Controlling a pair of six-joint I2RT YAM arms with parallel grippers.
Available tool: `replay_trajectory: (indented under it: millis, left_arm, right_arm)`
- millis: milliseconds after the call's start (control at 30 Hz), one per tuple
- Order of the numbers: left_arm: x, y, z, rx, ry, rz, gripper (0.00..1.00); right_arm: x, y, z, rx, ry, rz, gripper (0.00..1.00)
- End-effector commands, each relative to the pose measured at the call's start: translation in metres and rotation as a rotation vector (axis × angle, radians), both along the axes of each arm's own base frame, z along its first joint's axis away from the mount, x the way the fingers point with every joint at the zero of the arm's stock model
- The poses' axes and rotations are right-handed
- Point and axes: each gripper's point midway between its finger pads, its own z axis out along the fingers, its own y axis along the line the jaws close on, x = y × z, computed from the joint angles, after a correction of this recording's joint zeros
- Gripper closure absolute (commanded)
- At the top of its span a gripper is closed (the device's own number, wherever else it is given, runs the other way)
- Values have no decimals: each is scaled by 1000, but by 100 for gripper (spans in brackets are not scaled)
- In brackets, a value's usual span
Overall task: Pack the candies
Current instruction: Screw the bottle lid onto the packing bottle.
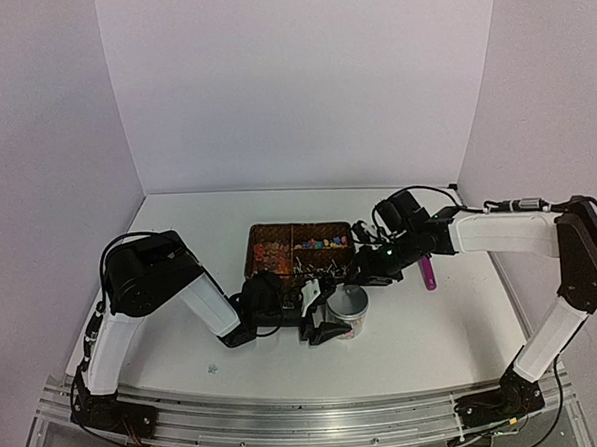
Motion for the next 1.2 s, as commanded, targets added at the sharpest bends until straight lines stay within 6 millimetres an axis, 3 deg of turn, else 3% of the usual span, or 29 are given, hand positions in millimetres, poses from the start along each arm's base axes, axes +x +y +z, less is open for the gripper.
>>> replay_trajectory:
  millis: [0, 200, 300, 533, 633, 867, 1033, 1167]
  left_arm:
    - [0, 3, -8, 45, 6, 15, 54]
    - [6, 4, -9, 53, 17, 50, 54]
    - [12, 4, -10, 56, 29, 87, 55]
    - [22, 4, -11, 54, 41, 133, 56]
    - [22, 4, -11, 53, 44, 133, 56]
    - [22, 1, -10, 50, 42, 131, 56]
    - [21, 2, -10, 50, 39, 123, 56]
    - [17, 2, -8, 43, 41, 101, 56]
  right_arm:
    - [-16, -1, -7, 28, 31, 22, 72]
    - [-23, -14, 0, 28, 21, -40, 88]
    - [-36, -22, 3, 18, 20, -108, 90]
    - [-99, -7, -7, 10, 98, -150, 91]
    - [-117, -8, -17, 9, 139, -188, 91]
    - [-141, 5, -20, 56, 217, -273, 89]
    - [-152, 24, -3, 95, 223, -266, 89]
    - [-153, 22, 10, 136, 230, -289, 86]
